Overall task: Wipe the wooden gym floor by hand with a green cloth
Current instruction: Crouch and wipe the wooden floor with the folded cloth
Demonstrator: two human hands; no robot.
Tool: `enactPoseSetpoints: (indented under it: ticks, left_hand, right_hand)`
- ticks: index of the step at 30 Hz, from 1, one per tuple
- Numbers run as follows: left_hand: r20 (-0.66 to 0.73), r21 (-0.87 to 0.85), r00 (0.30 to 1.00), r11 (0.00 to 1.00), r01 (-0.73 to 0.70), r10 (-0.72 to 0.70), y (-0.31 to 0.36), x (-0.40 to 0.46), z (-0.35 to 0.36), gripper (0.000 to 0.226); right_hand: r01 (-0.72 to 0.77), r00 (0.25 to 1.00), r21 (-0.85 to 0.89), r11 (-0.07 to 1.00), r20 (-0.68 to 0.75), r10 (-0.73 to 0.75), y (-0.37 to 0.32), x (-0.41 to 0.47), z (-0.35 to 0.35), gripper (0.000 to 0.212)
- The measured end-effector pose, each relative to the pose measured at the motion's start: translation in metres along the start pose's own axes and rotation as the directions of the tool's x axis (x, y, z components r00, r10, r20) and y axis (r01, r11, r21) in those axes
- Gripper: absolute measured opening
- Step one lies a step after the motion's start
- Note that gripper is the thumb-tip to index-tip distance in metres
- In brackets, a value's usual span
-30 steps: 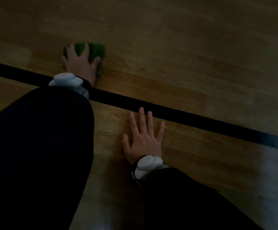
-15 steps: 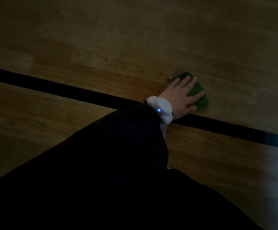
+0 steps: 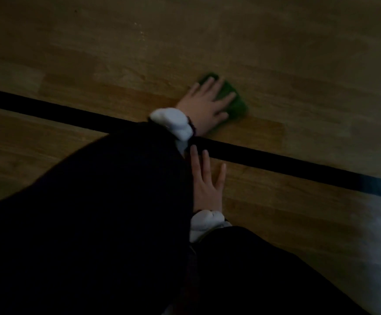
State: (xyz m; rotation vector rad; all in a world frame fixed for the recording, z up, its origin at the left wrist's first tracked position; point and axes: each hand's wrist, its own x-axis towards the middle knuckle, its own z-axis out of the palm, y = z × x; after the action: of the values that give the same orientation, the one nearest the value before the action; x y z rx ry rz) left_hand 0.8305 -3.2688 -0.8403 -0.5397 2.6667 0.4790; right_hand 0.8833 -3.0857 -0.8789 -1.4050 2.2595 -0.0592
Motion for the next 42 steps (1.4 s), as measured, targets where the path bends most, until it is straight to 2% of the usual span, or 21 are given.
enactPoseSetpoints:
  ticks: [3, 6, 9, 11, 15, 18, 23, 27, 30, 33, 35, 36, 38, 42]
  left_hand:
    - [-0.01, -0.072, 0.972, 0.97, 0.233, -0.234, -0.064, -0.027, -0.004, 0.056]
    - [-0.053, -0.179, 0.896, 0.887, 0.426, -0.441, -0.116, -0.062, 0.005, 0.056]
    - [-0.106, -0.258, 0.799, 0.792, 0.553, -0.592, -0.119, -0.08, 0.019, 0.055]
    - [-0.154, -0.248, 0.791, 0.798, 0.55, -0.593, -0.098, -0.08, 0.028, 0.055]
    - [-0.194, -0.161, 0.881, 0.9, 0.406, -0.432, -0.041, -0.083, 0.051, 0.054]
    - [-0.214, -0.12, 0.906, 0.93, 0.347, -0.365, -0.012, -0.096, 0.071, 0.053]
    - [-0.214, -0.145, 0.892, 0.916, 0.375, -0.399, -0.026, -0.113, 0.076, 0.053]
    - [-0.204, -0.245, 0.796, 0.817, 0.522, -0.57, -0.074, -0.158, 0.083, 0.054]
    - [-0.171, -0.323, 0.657, 0.672, 0.667, -0.734, -0.119, -0.21, 0.096, 0.055]
    - [-0.166, -0.362, 0.51, 0.533, 0.765, -0.844, -0.128, -0.247, 0.111, 0.055]
    - [-0.159, -0.384, 0.467, 0.49, 0.783, -0.87, -0.118, -0.254, 0.116, 0.055]
    - [-0.155, -0.388, 0.47, 0.491, 0.78, -0.869, -0.11, -0.254, 0.119, 0.055]
    - [-0.175, -0.361, 0.519, 0.545, 0.757, -0.837, -0.087, -0.254, 0.126, 0.056]
    - [-0.218, -0.285, 0.696, 0.727, 0.625, -0.684, -0.016, -0.247, 0.145, 0.058]
  right_hand:
    - [-0.038, 0.991, -0.041, 0.998, -0.13, 0.032, -0.006, 0.001, 0.0, 0.069]
    - [-0.005, 0.998, -0.031, 1.0, -0.061, 0.003, -0.006, 0.0, 0.003, 0.069]
    - [-0.007, 0.995, -0.029, 1.0, -0.096, 0.005, -0.006, 0.0, 0.001, 0.069]
    - [-0.013, 0.997, -0.024, 1.0, -0.074, 0.011, -0.009, -0.001, 0.001, 0.069]
    - [-0.038, 0.998, -0.058, 0.998, -0.061, 0.035, -0.005, 0.001, -0.001, 0.069]
    - [-0.035, 0.998, -0.058, 0.998, -0.061, 0.031, -0.005, 0.001, -0.002, 0.069]
    - [-0.029, 0.996, -0.065, 0.997, -0.091, 0.023, -0.004, 0.002, -0.002, 0.067]
    - [-0.017, 0.996, -0.05, 0.999, -0.084, 0.013, -0.002, 0.001, -0.002, 0.067]
    - [-0.017, 0.994, -0.041, 0.999, -0.106, 0.013, -0.004, -0.001, 0.001, 0.066]
    - [-0.019, 0.994, -0.069, 0.997, -0.109, 0.011, -0.006, -0.002, 0.004, 0.066]
    - [-0.021, 0.995, -0.094, 0.995, -0.101, 0.012, -0.006, 0.0, 0.005, 0.067]
    - [-0.024, 0.995, -0.103, 0.994, -0.095, 0.015, -0.007, -0.001, 0.004, 0.067]
    - [-0.023, 0.996, -0.113, 0.993, -0.091, 0.013, -0.011, -0.002, 0.005, 0.067]
    - [-0.037, 0.996, -0.143, 0.989, -0.082, 0.026, -0.012, -0.001, 0.005, 0.067]
